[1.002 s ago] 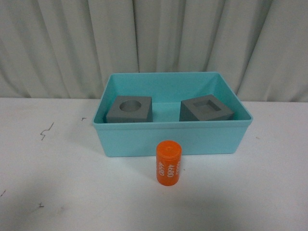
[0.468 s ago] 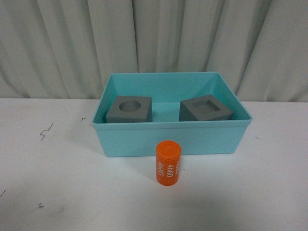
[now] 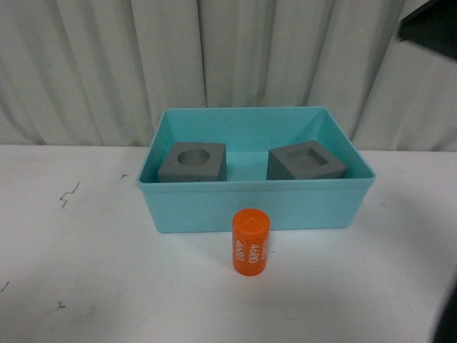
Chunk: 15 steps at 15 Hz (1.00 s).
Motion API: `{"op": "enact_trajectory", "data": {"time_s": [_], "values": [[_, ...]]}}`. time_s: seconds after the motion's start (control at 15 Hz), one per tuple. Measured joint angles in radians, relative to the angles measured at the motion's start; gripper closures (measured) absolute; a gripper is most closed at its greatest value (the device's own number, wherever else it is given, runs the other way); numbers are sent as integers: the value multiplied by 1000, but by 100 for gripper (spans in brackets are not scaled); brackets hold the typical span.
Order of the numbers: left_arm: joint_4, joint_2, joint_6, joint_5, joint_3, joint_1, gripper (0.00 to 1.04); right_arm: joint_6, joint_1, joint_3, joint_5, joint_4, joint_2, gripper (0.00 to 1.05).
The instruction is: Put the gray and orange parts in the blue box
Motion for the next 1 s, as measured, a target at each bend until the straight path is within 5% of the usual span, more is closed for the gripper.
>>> {"op": "enact_trajectory", "data": {"time_s": [0.27, 0.67, 1.0], "values": [[0, 0, 0, 0, 0, 0, 7, 80, 45, 358, -91, -274, 388, 6], [0, 0, 0, 0, 0, 0, 7, 42, 111, 392, -168, -420, 582, 6], [0, 0, 0, 0, 0, 0, 7, -69, 125, 456, -128, -483, 671, 6]]}}
